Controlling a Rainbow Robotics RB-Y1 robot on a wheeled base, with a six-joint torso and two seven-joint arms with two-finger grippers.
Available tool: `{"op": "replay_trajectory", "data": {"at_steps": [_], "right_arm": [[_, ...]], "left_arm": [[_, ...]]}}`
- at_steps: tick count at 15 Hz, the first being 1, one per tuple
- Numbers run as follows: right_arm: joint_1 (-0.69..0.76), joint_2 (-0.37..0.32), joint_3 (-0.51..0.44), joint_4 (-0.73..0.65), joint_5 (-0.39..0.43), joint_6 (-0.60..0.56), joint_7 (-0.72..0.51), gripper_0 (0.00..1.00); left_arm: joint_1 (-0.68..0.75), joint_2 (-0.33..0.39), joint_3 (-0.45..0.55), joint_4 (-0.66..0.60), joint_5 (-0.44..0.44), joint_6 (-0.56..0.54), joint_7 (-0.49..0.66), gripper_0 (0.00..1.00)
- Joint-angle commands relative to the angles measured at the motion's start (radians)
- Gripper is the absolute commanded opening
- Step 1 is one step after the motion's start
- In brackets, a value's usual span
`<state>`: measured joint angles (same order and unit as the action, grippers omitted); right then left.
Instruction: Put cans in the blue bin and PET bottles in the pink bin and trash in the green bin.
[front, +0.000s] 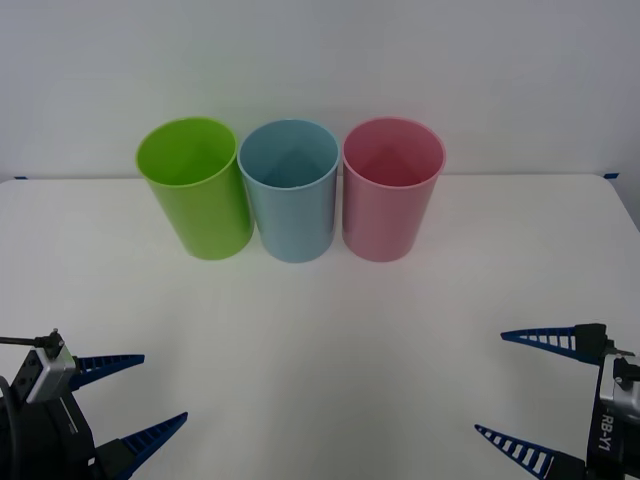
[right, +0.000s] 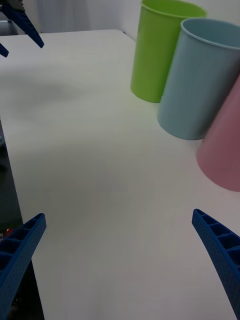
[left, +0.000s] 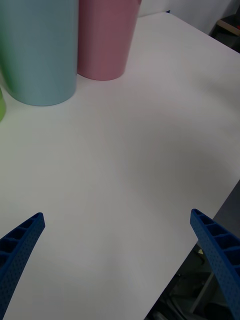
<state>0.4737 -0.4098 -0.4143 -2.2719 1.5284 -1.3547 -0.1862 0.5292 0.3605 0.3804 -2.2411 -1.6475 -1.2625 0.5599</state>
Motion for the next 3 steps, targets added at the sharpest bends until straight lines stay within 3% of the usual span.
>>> {"op": "replay_trajectory", "data": {"at_steps": [1,3], "right_arm": [[0.010,0.000,0.003,-0.008,0.003,0.000,-0.010,1.00],[0.010,0.000,0.003,-0.008,0.003,0.000,-0.010,1.00]], "left_arm": [[0.000,0.000,0.000,0.000,0.000,0.000,0.000,1.00],[0.000,0.000,0.000,0.000,0.000,0.000,0.000,1.00]]}}
